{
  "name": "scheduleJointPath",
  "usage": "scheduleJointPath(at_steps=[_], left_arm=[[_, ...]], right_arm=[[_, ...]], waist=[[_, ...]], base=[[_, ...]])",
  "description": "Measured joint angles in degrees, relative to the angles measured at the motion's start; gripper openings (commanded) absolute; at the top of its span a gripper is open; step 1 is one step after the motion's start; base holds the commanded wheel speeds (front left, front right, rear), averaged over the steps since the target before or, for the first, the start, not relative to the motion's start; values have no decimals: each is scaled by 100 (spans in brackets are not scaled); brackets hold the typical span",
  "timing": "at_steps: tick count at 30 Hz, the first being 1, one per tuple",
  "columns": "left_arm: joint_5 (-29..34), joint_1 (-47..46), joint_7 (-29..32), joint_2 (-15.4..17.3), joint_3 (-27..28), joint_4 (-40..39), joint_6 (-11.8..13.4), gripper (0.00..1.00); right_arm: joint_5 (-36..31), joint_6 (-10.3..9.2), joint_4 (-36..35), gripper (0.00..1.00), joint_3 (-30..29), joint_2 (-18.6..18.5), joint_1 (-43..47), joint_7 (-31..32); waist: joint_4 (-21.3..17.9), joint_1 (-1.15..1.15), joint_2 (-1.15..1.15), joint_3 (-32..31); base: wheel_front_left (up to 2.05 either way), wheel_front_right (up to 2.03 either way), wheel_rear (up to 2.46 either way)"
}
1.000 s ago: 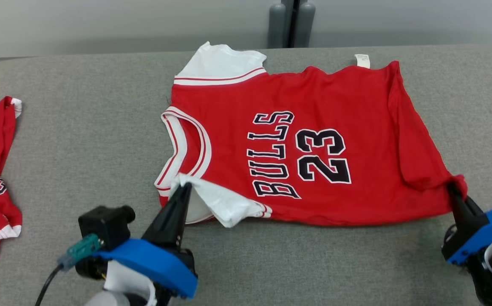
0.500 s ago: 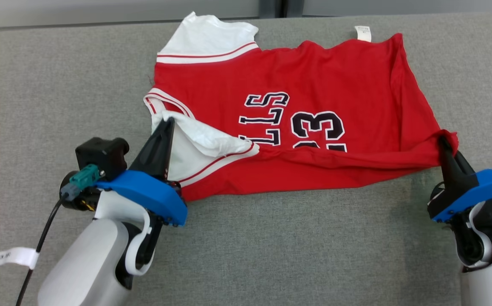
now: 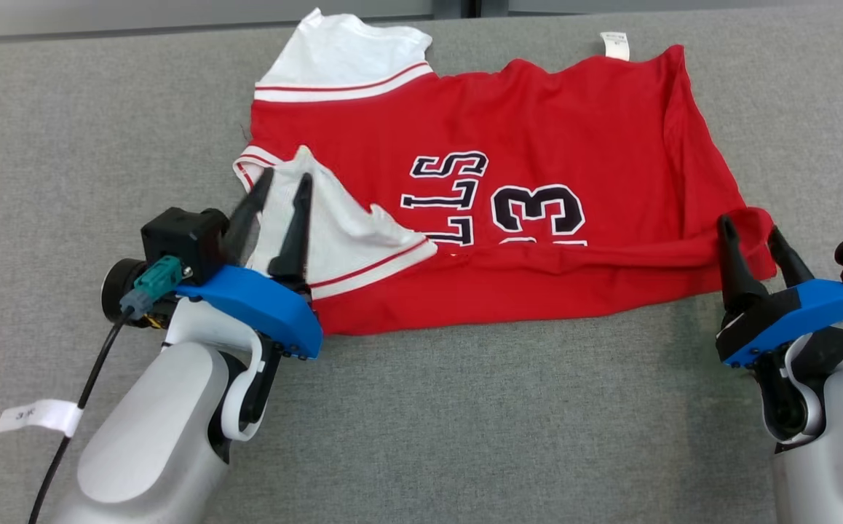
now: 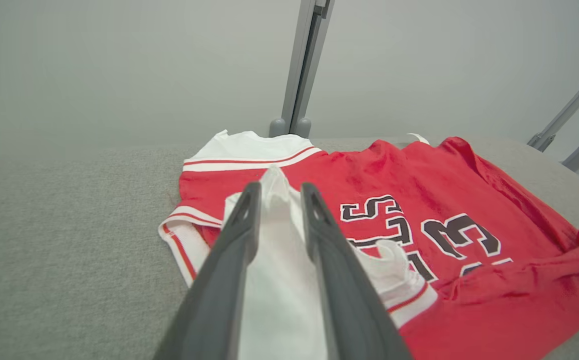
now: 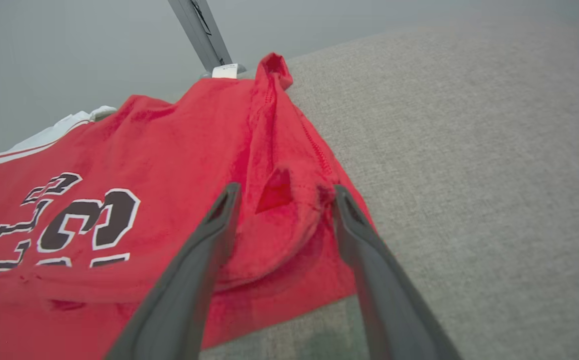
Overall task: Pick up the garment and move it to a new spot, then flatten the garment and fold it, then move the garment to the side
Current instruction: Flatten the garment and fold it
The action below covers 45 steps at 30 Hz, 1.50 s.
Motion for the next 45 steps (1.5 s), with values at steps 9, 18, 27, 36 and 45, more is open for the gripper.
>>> scheduleJointPath(at_steps=[9,18,27,36,45], left_arm=[[169,610,-544,132,-56,-3,164,100],[73,1204,-145,285,-208,181,346,100],[-171,1035,231,22,-211,832,438,100],[-301,807,192,-137,-190,994,289,0],[-308,743,113,-157,-249,948,219,0]], right_arm=[[-156,0,-263,100,-148,0,238,-89],[-476,0,-477,100,-409,-2,637,337],[-597,0,-207,100,-413,0,473,430],[-887,0,197,100,-622,-1,173,453],[-1181,0,787,0,-835,-16,-202,576]], waist=[[130,-1,0,-380],[216,-2,0,-493],[160,-1,0,-243],[184,-1,0,-33],[337,-1,0,0]], base=[[0,0,0],[0,0,0],[0,0,0],[0,0,0],[0,0,0]])
